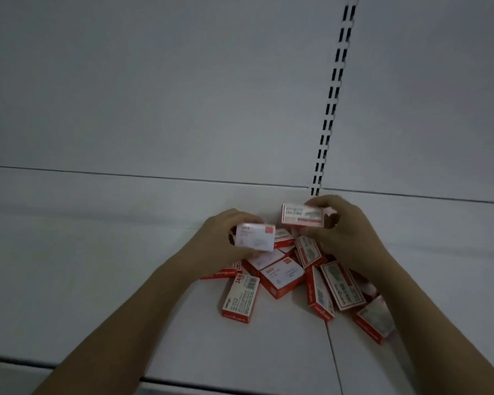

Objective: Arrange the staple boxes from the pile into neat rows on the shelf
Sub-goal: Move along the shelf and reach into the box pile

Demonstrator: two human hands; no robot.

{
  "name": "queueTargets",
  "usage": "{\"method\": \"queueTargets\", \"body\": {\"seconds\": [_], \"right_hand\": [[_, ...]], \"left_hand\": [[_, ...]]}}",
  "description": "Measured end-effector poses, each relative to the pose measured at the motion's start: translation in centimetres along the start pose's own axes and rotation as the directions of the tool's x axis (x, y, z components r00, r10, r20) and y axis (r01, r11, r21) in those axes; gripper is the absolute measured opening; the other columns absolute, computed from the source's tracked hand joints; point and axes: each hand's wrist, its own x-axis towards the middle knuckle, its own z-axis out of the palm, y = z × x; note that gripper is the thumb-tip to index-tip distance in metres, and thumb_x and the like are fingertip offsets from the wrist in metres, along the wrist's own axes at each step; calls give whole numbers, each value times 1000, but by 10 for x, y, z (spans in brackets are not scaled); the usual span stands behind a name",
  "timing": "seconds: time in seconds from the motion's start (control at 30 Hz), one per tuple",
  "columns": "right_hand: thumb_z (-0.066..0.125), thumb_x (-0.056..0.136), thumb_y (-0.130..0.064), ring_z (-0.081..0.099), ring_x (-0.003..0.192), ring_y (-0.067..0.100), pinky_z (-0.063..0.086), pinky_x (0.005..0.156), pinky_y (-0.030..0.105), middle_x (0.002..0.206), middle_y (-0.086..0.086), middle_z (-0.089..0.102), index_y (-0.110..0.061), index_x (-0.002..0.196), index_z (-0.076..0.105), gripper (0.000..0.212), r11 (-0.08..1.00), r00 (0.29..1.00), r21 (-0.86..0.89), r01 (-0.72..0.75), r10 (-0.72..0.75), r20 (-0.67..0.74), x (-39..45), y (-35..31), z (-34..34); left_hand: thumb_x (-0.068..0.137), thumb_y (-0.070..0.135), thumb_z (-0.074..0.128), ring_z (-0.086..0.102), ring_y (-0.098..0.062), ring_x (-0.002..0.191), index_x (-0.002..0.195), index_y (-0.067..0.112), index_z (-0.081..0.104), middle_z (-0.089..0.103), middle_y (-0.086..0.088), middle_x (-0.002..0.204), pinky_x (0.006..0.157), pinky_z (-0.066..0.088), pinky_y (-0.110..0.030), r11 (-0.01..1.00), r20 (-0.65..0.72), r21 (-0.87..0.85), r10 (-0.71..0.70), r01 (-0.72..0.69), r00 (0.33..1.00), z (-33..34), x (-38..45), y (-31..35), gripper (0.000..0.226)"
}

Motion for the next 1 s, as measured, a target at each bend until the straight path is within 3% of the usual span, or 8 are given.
{"method": "queueTargets", "body": {"seconds": [0.1,0.23,0.37,0.63,0.73,0.83,0.9,1.0], "right_hand": [[71,82,-22,55,86,-11,44,60,1,102,-28,51,-40,115,54,41,997,997,-30,64,-65,-37,-4,0,-7],[70,83,-18,48,92,-20,40,67,-3,101,-32,46,-39,115,53,42,990,992,-63,126,-124,31,-7,-3,-9],[71,83,-20,53,95,-8,42,75,-1,105,-25,51,-36,118,55,42,986,987,-74,150,-146,64,-9,-6,-3],[73,79,-30,51,94,-12,43,70,10,98,-29,53,-43,107,54,36,979,984,-131,155,-140,113,-10,-6,2],[73,79,-23,55,90,-8,48,70,12,99,-26,55,-38,109,56,38,991,995,-107,82,-76,62,-7,-6,1],[71,82,-19,56,92,1,49,76,18,109,-15,56,-29,116,57,38,991,999,-126,45,-47,-10,-10,-9,-4],[72,81,-17,53,89,3,42,71,12,113,-10,53,-24,118,59,40,981,998,-192,26,-36,-48,-16,-14,-14],[74,80,-20,54,79,-2,38,62,9,110,-11,53,-24,118,60,41,965,995,-260,-23,-3,-102,-35,-23,-32]], "left_hand": [[77,30,77,58,-5,105,122,34,57,55,20,112,74,57,-22,998,-85,-57,-30,25,996,-5,1,3,50],[84,26,71,56,-9,112,128,29,54,53,17,114,80,58,-31,994,-98,-102,-36,26,995,-7,2,8,47],[86,25,67,55,-8,113,128,36,50,53,18,116,82,57,-26,989,-73,-143,-38,28,997,-3,0,12,46],[72,25,82,56,2,106,119,42,54,57,22,113,75,57,-20,985,-65,-149,-93,82,994,2,1,9,57],[73,24,82,61,-2,97,113,35,59,62,15,108,68,55,-15,989,-118,-124,-98,83,988,7,5,15,48],[73,19,82,56,-11,105,114,24,60,55,6,115,76,54,-20,993,-182,-112,-50,30,982,12,4,23,47],[72,18,82,52,-16,111,117,21,61,49,4,117,80,55,-25,993,-198,-112,-54,32,979,8,1,27,50],[73,21,82,56,-15,106,120,22,61,53,7,113,73,52,-18,989,-204,-149,-58,28,977,-4,-7,33,52]]}}
